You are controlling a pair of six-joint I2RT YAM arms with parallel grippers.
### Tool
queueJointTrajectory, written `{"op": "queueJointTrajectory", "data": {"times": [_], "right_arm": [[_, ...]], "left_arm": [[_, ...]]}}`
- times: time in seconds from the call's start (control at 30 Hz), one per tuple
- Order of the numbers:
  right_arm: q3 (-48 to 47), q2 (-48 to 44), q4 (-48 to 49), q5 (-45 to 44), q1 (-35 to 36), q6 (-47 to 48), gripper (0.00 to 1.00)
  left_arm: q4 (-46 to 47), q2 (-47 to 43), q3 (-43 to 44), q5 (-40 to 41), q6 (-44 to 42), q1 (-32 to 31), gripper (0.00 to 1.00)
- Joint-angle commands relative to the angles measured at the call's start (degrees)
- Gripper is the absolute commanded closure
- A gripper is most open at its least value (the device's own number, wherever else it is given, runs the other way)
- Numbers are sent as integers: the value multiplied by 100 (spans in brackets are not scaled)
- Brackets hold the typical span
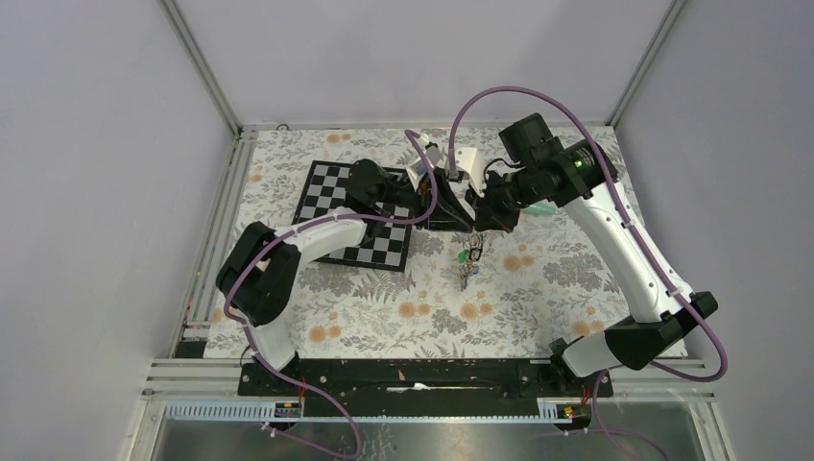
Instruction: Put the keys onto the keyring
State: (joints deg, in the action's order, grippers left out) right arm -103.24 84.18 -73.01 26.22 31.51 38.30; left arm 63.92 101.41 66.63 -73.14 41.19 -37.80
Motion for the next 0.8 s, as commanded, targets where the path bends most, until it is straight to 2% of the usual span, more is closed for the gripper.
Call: {"op": "queueJointTrajectory", "data": {"times": [0.0, 0.27, 0.37, 0.57, 0.67, 0.77], "right_arm": [[-38, -138, 268, 160, 48, -103, 100], [-21, -154, 321, 160, 49, -136, 100], [11, -172, 373, 150, 49, -158, 100], [277, -332, 594, 81, 48, -229, 100], [516, -515, 781, 53, 40, -268, 94], [780, -672, 962, 78, 40, -336, 82]], "left_arm": [[210, 28, 163, -218, -32, -61, 82], [200, 31, 156, -242, -23, -69, 92], [192, 28, 127, -253, -16, -69, 100], [137, -64, 64, -251, 18, -16, 100], [332, -123, 16, -202, 218, 112, 100], [947, -138, -26, -234, 764, 220, 100]]}}
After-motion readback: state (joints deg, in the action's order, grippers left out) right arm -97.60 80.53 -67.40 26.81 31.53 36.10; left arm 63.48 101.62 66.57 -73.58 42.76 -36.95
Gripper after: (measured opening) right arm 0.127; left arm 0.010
